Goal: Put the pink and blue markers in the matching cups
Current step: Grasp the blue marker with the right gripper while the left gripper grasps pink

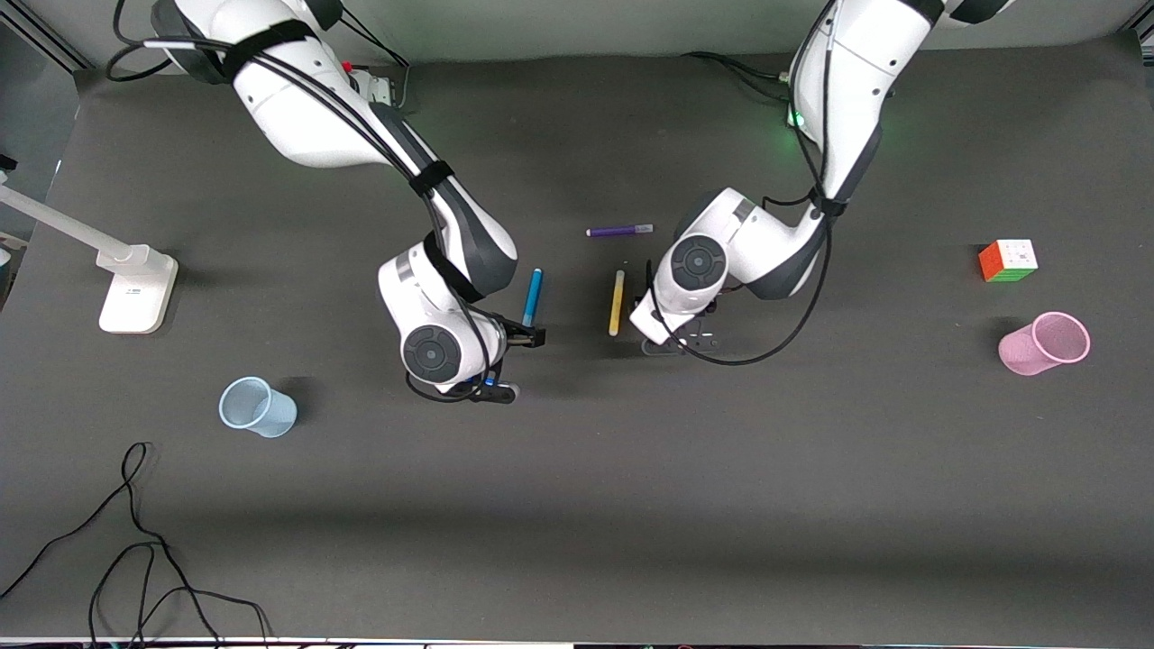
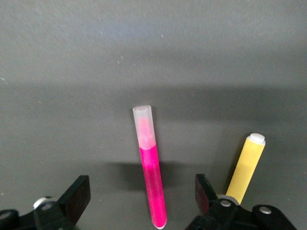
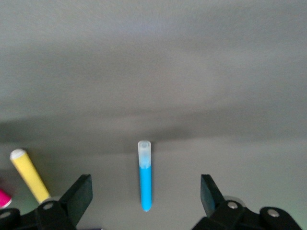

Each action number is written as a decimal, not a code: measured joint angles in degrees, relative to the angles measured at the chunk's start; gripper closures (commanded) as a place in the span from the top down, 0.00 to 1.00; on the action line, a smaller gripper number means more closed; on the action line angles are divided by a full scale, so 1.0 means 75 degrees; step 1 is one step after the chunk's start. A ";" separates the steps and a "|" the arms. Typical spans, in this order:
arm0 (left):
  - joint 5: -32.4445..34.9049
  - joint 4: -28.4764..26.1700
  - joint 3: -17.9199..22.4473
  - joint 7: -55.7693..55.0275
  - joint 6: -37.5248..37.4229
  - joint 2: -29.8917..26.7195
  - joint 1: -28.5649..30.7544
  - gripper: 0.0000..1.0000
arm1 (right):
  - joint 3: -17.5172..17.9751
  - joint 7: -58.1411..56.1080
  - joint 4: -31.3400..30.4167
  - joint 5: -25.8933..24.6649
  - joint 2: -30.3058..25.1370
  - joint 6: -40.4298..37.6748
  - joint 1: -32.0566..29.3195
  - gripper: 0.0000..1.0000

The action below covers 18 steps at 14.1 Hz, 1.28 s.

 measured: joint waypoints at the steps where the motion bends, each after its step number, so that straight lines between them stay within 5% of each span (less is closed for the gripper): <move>1: 0.0004 -0.0045 0.0005 -0.0013 0.0050 0.0023 -0.0004 0.88 | 0.0001 0.0000 -0.0113 0.0087 0.0041 0.0126 0.0047 1.00; 8: 0.0014 -0.0432 0.0084 -0.0024 0.0938 0.0164 0.0003 0.66 | 0.0000 0.0007 -0.0732 0.0607 0.0129 0.0665 0.0178 0.97; 13: 0.0014 -0.0414 0.0088 -0.0042 0.1008 0.0091 0.0015 0.00 | 0.0001 0.0007 -0.0979 0.0724 0.0153 0.0912 0.0209 0.76; 15: 0.0013 -0.0419 0.0096 -0.0045 0.1002 0.0072 0.0019 0.00 | 0.0002 0.0008 -0.1002 0.0814 0.0163 0.0931 0.0211 0.73; 18: 0.0013 -0.0419 0.0096 -0.0051 0.1004 0.0072 0.0020 0.00 | 0.0009 0.0008 -0.1012 0.0982 0.0230 0.1026 0.0323 0.52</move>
